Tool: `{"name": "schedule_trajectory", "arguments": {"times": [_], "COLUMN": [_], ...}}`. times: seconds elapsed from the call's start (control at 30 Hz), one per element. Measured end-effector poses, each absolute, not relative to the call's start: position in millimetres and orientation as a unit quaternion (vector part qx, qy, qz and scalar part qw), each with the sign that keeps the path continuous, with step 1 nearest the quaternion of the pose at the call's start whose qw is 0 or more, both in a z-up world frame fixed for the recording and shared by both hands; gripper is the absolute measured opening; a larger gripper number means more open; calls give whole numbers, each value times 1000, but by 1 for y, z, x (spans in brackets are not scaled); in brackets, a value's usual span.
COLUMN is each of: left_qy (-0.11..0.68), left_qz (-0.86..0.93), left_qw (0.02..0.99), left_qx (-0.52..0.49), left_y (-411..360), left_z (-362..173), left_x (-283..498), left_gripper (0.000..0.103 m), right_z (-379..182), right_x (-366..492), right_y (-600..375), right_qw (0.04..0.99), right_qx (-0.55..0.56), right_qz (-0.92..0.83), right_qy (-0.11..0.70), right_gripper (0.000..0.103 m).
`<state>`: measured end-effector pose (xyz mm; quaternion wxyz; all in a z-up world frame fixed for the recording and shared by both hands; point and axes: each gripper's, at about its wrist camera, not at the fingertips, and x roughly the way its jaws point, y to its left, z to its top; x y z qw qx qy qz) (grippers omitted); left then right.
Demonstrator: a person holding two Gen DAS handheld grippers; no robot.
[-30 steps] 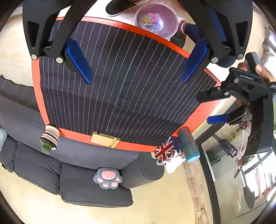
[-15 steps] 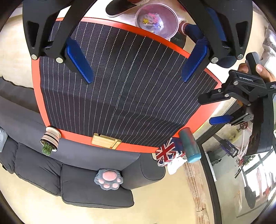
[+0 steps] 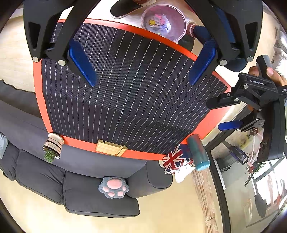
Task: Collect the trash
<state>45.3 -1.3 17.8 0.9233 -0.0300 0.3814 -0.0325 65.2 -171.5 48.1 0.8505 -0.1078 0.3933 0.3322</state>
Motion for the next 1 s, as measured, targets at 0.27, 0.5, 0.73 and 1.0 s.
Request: {"name": "schedule_trajectory", "arguments": {"times": [0.27,0.5,0.73,1.0], "left_qy": [381,381,382,383], "left_qz": [-33,-34,-36,-38], "left_qw": [924,923,923,922], "left_qx": [-30,-30,-31,-33], "left_y": [-2,-2,-3,-4], "left_z": [18,17,16,15], "left_x": [44,45,44,45], "left_gripper": [97,97,97,97], "right_z": [48,47,46,45], "right_x": [65,65,65,65], "right_y": [-171,-171,-171,-171], "right_qw": [850,850,850,849], "right_qx": [-109,-109,-109,-109], "right_qz": [333,333,333,333], "right_qy": [393,394,395,396], "right_gripper": [100,100,100,100]}}
